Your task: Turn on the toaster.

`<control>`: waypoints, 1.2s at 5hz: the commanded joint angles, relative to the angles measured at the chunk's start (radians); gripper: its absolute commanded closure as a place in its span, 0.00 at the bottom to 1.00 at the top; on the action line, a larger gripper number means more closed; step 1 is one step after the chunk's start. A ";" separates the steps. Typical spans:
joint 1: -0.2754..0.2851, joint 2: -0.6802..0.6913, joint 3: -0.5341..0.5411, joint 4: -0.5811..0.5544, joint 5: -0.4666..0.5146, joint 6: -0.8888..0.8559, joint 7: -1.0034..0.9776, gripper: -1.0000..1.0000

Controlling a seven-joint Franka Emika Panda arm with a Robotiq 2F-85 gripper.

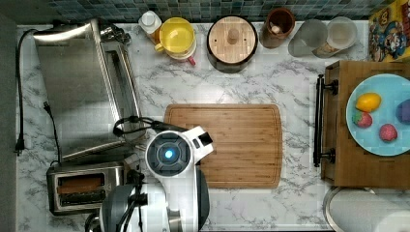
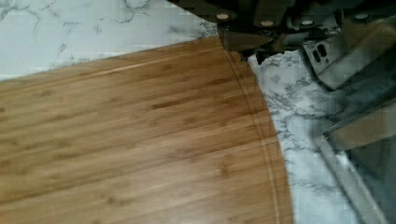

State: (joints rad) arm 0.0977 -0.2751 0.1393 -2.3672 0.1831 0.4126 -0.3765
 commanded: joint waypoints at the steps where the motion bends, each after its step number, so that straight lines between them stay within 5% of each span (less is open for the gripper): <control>1: 0.123 -0.040 0.061 0.003 0.114 -0.049 -0.230 1.00; 6: 0.193 -0.017 0.035 -0.053 0.200 -0.031 -0.397 1.00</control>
State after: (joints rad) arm 0.2522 -0.2416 0.1858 -2.4004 0.3052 0.3823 -0.6763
